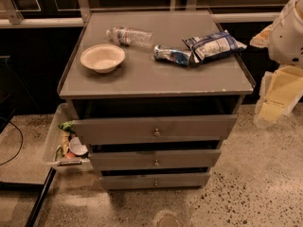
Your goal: Open middle drawer
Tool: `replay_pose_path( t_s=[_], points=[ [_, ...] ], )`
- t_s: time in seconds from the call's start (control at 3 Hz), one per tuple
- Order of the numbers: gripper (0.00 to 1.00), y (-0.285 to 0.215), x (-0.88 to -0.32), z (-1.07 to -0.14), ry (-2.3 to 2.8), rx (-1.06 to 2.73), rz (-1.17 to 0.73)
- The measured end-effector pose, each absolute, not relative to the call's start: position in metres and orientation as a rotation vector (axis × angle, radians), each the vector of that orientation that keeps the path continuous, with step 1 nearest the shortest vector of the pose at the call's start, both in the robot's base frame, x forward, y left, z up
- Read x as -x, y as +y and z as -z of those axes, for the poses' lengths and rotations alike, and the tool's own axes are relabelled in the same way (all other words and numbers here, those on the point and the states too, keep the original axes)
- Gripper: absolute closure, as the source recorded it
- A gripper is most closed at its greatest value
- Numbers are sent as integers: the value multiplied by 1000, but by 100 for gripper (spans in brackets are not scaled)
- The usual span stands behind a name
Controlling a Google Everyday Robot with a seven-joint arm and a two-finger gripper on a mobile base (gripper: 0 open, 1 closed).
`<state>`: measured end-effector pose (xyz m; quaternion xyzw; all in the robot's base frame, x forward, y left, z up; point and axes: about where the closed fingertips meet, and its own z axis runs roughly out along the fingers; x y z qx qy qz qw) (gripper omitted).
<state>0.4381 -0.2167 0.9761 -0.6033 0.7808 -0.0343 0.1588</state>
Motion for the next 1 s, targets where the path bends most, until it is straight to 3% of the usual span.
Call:
replay_pose_path(
  t_s=[0.33,1.0],
  points=[
    [0,-216,-438,-976,2227,1724,113],
    [0,-222,-421,-887,2231,1811,0]
  ],
)
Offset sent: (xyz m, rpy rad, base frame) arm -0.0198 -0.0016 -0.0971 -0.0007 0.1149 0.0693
